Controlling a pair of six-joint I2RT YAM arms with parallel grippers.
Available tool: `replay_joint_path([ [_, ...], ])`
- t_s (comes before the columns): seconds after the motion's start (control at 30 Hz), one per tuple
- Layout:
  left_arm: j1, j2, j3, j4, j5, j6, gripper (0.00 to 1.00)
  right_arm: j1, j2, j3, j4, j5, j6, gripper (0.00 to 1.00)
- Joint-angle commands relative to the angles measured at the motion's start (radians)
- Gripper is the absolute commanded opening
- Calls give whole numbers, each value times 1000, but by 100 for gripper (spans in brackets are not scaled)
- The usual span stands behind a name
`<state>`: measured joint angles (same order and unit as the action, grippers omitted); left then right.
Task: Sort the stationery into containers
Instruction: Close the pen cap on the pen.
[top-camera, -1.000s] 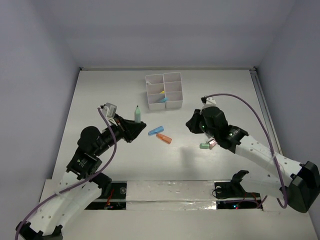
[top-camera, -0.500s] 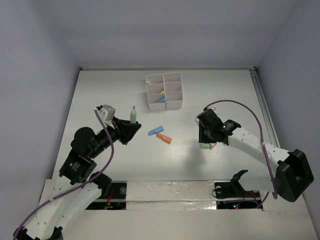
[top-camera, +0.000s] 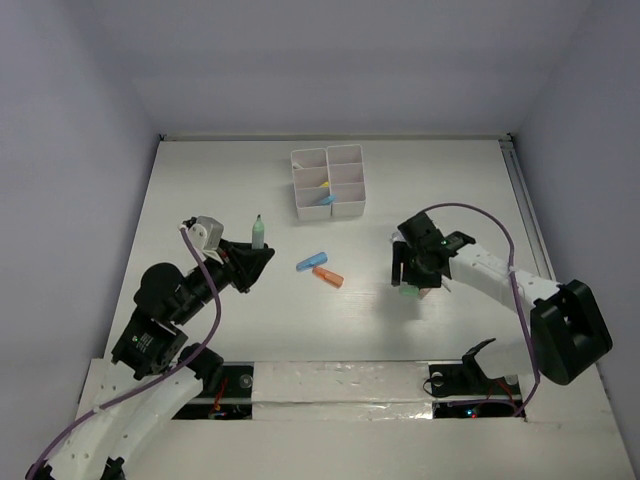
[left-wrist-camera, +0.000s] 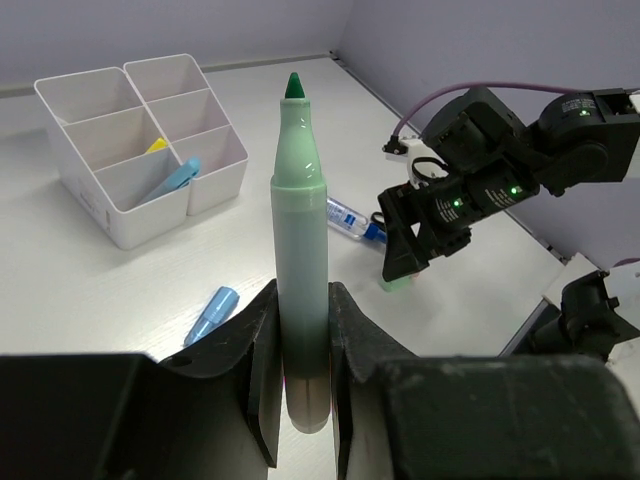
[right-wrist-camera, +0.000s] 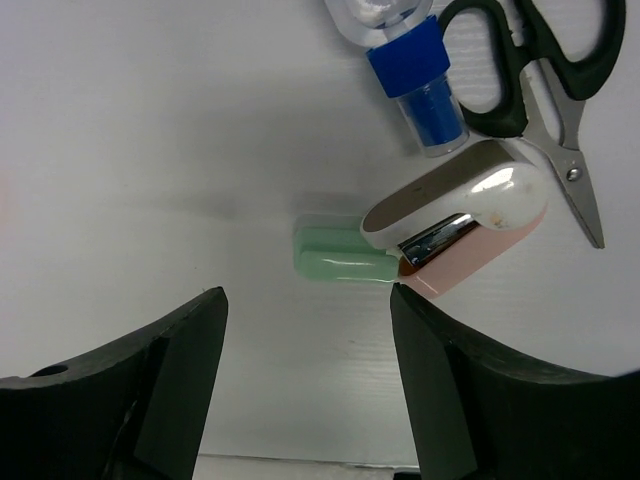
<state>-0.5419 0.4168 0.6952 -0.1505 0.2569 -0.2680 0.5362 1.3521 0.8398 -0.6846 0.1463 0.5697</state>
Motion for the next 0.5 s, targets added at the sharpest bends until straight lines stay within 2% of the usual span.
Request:
replay_joint_path([
  [0.0, -4, -10, 4, 25, -18, 16, 0, -5, -4, -15, 71, -47, 6, 72],
  [0.3, -4, -10, 3, 28, -13, 15, 0, -5, 53, -24, 83, -24, 1, 82],
  [0.47, -4, -7, 3, 34, -7, 15, 0, -5, 32, -39, 74, -8, 12, 84],
])
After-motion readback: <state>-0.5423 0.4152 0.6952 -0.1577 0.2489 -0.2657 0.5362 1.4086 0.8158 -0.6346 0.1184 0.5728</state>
